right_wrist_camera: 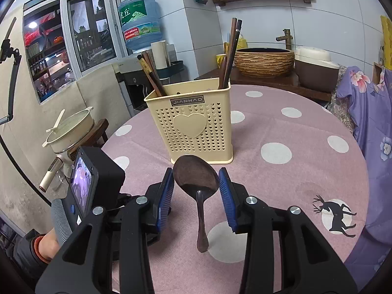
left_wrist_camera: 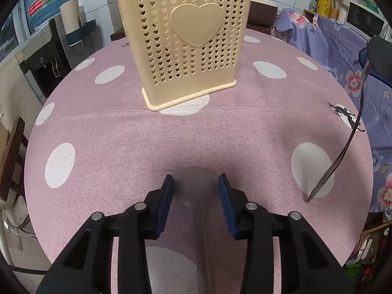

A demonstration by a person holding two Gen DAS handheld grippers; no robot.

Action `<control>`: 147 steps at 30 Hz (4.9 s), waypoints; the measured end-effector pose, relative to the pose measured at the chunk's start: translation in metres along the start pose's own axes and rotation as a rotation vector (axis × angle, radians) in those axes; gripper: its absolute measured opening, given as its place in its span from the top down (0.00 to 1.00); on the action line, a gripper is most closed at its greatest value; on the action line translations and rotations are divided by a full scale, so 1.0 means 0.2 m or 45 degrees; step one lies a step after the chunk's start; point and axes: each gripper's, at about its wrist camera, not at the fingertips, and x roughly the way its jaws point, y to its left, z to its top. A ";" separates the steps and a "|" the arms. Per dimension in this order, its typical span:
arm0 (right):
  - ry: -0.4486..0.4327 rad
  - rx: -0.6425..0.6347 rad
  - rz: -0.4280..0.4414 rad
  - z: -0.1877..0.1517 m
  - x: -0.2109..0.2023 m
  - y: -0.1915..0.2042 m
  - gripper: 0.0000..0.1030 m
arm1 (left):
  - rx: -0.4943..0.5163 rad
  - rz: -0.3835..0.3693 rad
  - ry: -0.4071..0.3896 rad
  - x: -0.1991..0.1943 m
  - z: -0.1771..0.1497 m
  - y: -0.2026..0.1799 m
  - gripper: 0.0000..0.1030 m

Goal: Organize utensils

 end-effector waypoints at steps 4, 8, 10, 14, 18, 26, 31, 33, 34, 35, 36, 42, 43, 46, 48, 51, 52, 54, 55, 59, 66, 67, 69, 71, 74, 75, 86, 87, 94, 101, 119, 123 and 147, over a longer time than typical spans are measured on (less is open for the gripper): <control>0.000 0.001 -0.001 0.00 0.00 0.00 0.63 | -0.001 -0.010 0.002 0.01 0.02 0.00 0.65; 0.002 0.005 -0.001 0.00 0.00 0.00 0.63 | -0.045 -0.046 -0.011 0.00 0.04 0.02 0.65; 0.003 0.011 -0.002 0.00 -0.01 0.00 0.63 | -0.080 -0.058 -0.054 -0.04 0.06 0.04 0.65; 0.005 0.020 -0.005 0.00 -0.01 -0.01 0.63 | -0.160 -0.092 -0.185 -0.17 0.10 0.08 0.65; 0.007 0.026 -0.010 0.00 -0.01 -0.01 0.63 | -0.244 -0.091 -0.346 -0.32 0.11 0.14 0.65; 0.004 0.028 -0.016 0.01 -0.02 0.00 0.63 | -0.311 -0.093 -0.494 -0.49 0.09 0.19 0.65; 0.002 0.019 -0.019 0.01 -0.02 0.01 0.63 | -0.312 -0.088 -0.505 -0.49 0.07 0.19 0.65; 0.001 0.016 -0.022 0.02 -0.02 0.02 0.63 | -0.320 -0.097 -0.504 -0.49 0.07 0.20 0.65; -0.002 0.018 -0.022 0.02 -0.03 0.02 0.63 | -0.322 -0.095 -0.507 -0.49 0.07 0.20 0.65; -0.006 0.020 -0.020 0.02 -0.03 0.02 0.63 | -0.326 -0.093 -0.513 -0.50 0.07 0.21 0.65; -0.010 0.019 -0.017 0.03 -0.03 0.02 0.63 | -0.329 -0.091 -0.523 -0.50 0.07 0.21 0.65; -0.063 0.002 0.000 0.11 -0.05 0.05 0.63 | -0.331 -0.082 -0.582 -0.56 0.12 0.23 0.65; -0.080 -0.002 0.001 0.14 -0.06 0.05 0.63 | -0.328 -0.080 -0.599 -0.57 0.14 0.23 0.65; -0.153 -0.020 -0.021 0.25 -0.08 0.07 0.63 | -0.318 -0.052 -0.668 -0.63 0.22 0.24 0.65; -0.205 -0.035 -0.028 0.35 -0.09 0.08 0.63 | -0.316 -0.036 -0.720 -0.68 0.29 0.26 0.65; -0.294 -0.058 -0.053 0.53 -0.12 0.11 0.63 | -0.347 -0.037 -0.786 -0.76 0.43 0.30 0.65; -0.333 -0.053 -0.063 0.60 -0.12 0.11 0.63 | -0.357 -0.044 -0.804 -0.78 0.48 0.31 0.65; -0.391 -0.042 -0.072 0.71 -0.13 0.12 0.63 | -0.372 -0.038 -0.852 -0.83 0.58 0.34 0.65; -0.416 -0.033 -0.077 0.77 -0.13 0.12 0.63 | -0.382 -0.032 -0.877 -0.85 0.62 0.35 0.65; -0.456 -0.041 -0.113 0.91 -0.05 0.14 0.63 | -0.417 -0.024 -0.956 -0.88 0.77 0.37 0.65; -0.383 -0.016 -0.154 0.84 0.19 0.11 0.63 | -0.390 0.069 -0.949 -0.66 0.76 0.30 0.65; -0.367 -0.018 -0.161 0.82 0.22 0.10 0.63 | -0.387 0.081 -0.945 -0.63 0.75 0.30 0.65; -0.330 -0.002 -0.166 0.78 0.28 0.08 0.63 | -0.389 0.083 -0.915 -0.57 0.73 0.30 0.65; -0.303 0.007 -0.175 0.73 0.32 0.06 0.63 | -0.405 0.093 -0.907 -0.53 0.69 0.31 0.65; -0.268 0.017 -0.182 0.66 0.38 0.03 0.63 | -0.395 0.072 -0.872 -0.48 0.65 0.30 0.65; -0.255 0.019 -0.184 0.64 0.39 0.03 0.63 | -0.390 0.072 -0.865 -0.47 0.65 0.29 0.65; -0.208 0.007 -0.233 0.48 0.48 0.00 0.63 | -0.341 0.064 -0.782 -0.33 0.58 0.25 0.64; -0.210 0.003 -0.234 0.48 0.47 0.00 0.63 | -0.342 0.063 -0.774 -0.33 0.58 0.25 0.64; -0.238 0.001 -0.216 0.46 0.45 0.00 0.61 | -0.363 0.055 -0.778 -0.36 0.54 0.29 0.59; -0.308 -0.007 -0.205 0.38 0.29 0.04 0.26 | -0.379 0.085 -0.894 -0.51 0.38 0.31 0.18; -0.403 0.016 -0.463 -0.41 -0.22 0.19 0.06 | -0.519 0.183 -0.931 -0.73 -0.43 0.31 0.05; -0.422 -0.023 -0.476 -0.63 -0.33 0.29 0.06 | -0.504 0.257 -0.955 -0.77 -0.66 0.21 0.05; -0.505 0.028 -0.418 -1.13 -0.74 0.43 0.06 | -0.503 0.297 -0.979 -0.85 -1.17 0.01 0.05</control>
